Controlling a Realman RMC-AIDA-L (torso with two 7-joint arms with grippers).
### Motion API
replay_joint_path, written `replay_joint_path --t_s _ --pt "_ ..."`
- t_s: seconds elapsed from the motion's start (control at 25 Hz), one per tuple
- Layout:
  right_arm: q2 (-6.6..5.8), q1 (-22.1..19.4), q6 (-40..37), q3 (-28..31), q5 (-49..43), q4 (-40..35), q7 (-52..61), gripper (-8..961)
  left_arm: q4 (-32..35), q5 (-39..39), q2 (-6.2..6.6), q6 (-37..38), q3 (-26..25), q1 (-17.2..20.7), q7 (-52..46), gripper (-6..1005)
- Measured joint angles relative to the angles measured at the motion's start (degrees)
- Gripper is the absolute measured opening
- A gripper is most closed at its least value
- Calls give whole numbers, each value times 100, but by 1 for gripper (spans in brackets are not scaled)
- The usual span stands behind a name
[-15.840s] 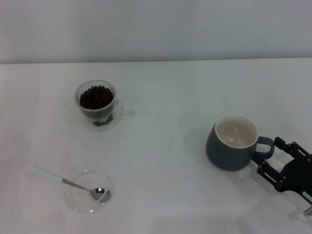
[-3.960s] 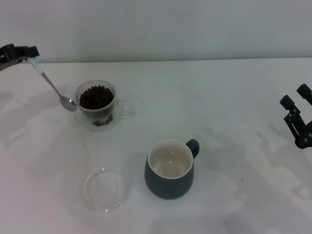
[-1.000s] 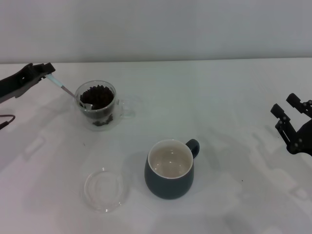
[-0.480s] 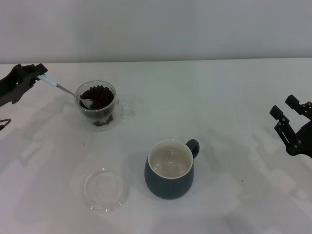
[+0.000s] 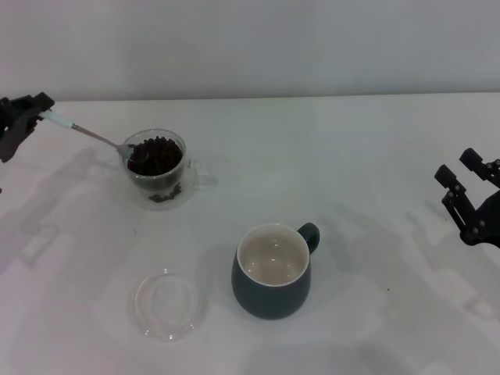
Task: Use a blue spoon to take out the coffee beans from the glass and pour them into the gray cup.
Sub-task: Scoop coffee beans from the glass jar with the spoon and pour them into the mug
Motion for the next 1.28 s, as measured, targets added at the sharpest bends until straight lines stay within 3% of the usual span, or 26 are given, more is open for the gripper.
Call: replay_joint_path --t_s 0.92,1.28 --pt "-8 20 15 26 30 -154 -35 393 -177 -50 12 1216 -44 -38 28 131" --pt "-15 18 -59 376 46 -226 -36 393 -207 28 -35 1735 222 -114 -12 131"
